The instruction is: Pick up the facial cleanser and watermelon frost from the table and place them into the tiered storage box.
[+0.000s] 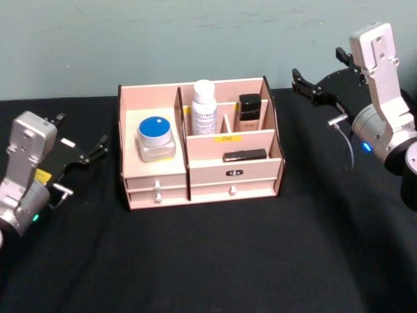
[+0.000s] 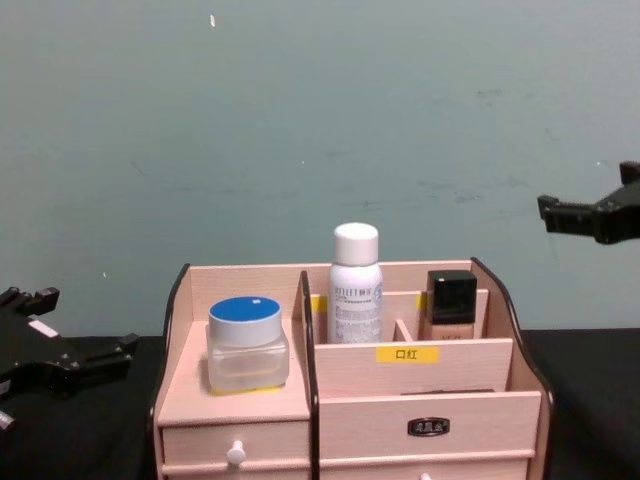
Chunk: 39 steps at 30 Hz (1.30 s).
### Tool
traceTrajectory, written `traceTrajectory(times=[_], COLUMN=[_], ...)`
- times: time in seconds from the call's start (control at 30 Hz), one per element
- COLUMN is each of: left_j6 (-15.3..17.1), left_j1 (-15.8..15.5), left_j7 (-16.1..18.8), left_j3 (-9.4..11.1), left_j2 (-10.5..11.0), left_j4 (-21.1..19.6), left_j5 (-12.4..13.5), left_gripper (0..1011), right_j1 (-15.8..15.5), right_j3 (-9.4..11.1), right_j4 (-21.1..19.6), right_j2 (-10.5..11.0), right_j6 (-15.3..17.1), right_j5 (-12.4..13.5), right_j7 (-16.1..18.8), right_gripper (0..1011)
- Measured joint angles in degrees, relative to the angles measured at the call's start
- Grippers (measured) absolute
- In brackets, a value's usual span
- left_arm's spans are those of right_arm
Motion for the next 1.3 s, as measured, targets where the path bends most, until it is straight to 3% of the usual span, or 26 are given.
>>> traceTrajectory(times=[0.47, 1.3], left_j6=[0.00, 0.00], left_j1=[0.00, 0.00], left_j7=[0.00, 0.00], left_j3=[0.00, 0.00], left_j2=[0.00, 0.00], left_j4=[0.00, 0.00], left_j5=[0.00, 0.00], left_gripper=[1009, 1010], right_j1=[0.07, 0.20], right_j3=[0.66, 0.62], right_j4=[4.62, 4.50], right_j2=[-1.52, -1.38], right_j6=[0.14, 0.19], right_j5=[-2.82, -2.58], right_j7=[0.36, 0.40], right_gripper=[1002, 1002])
